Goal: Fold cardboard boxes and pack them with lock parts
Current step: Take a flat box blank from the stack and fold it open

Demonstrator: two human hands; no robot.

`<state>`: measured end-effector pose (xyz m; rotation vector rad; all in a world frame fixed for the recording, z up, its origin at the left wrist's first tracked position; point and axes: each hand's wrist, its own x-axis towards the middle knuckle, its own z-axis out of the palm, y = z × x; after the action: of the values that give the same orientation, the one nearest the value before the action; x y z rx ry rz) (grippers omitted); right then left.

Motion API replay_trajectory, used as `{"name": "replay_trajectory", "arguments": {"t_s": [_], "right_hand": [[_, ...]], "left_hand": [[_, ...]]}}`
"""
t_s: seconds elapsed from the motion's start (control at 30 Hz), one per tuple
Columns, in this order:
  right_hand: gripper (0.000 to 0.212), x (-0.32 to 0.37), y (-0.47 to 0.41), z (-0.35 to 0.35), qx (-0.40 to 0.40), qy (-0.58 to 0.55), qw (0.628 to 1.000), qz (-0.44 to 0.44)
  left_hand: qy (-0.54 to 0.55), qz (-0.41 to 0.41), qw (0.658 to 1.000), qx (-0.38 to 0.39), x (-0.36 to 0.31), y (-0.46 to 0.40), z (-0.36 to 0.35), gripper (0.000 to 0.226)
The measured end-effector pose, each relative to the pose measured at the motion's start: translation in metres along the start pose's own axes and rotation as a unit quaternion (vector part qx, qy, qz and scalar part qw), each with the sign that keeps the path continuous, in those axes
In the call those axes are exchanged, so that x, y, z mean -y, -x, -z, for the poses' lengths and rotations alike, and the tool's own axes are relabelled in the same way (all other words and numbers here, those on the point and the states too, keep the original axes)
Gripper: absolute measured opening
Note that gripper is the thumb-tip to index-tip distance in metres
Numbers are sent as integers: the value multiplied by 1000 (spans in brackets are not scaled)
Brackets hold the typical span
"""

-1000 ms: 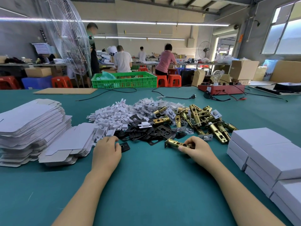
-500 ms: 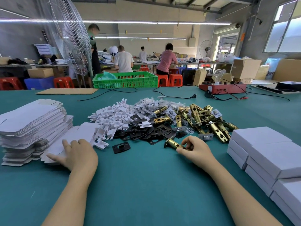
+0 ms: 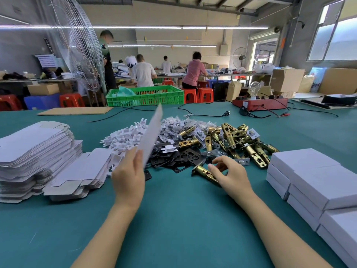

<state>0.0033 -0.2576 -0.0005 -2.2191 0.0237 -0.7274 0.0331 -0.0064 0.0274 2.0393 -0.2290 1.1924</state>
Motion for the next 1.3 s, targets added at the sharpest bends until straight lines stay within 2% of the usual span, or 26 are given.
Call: {"name": "replay_trajectory", "arguments": {"t_s": [0.07, 0.1, 0.2, 0.27, 0.37, 0.47, 0.6, 0.73, 0.83, 0.93, 1.0, 1.07, 1.17, 1.3], "right_hand": [[14, 6, 1, -3, -31, -18, 999, 20], [16, 10, 2, -6, -39, -38, 998, 21], [25, 26, 4, -15, -11, -127, 992, -24], [32, 32, 7, -21, 35, -189, 979, -71], [30, 35, 9, -25, 56, -290, 950, -102], [30, 34, 11, -25, 40, -341, 932, -117], [30, 31, 14, -29, 25, -315, 937, -150], [45, 33, 17, -28, 7, -234, 958, -167], [60, 41, 24, -29, -10, -120, 986, -113], [74, 52, 38, -30, 41, -5, 999, 34], [87, 53, 47, -33, 108, 96, 981, 126], [86, 53, 52, -35, 147, 177, 958, 168], [62, 53, 51, -36, 147, 178, 959, 164], [55, 51, 50, -34, 138, 159, 965, 160]], "left_hand": [[131, 133, 980, 68, -15, 13, -13, 23], [200, 197, 954, 102, -21, 20, -19, 26], [376, 342, 842, 182, -27, 31, -29, 20], [433, 381, 784, 230, -24, 34, -31, 17], [452, 382, 750, 297, -16, 36, -32, 16], [447, 371, 740, 340, -11, 37, -33, 23], [372, 330, 785, 369, -12, 39, -33, 20], [347, 323, 804, 360, -17, 37, -29, 18], [332, 332, 824, 317, -22, 38, -27, 16], [333, 355, 827, 280, -23, 38, -26, 11], [337, 374, 822, 267, -22, 37, -28, 10], [359, 391, 806, 263, -21, 36, -29, 13], [426, 411, 759, 272, -23, 36, -28, 18], [494, 418, 699, 306, -25, 36, -24, 20]]}}
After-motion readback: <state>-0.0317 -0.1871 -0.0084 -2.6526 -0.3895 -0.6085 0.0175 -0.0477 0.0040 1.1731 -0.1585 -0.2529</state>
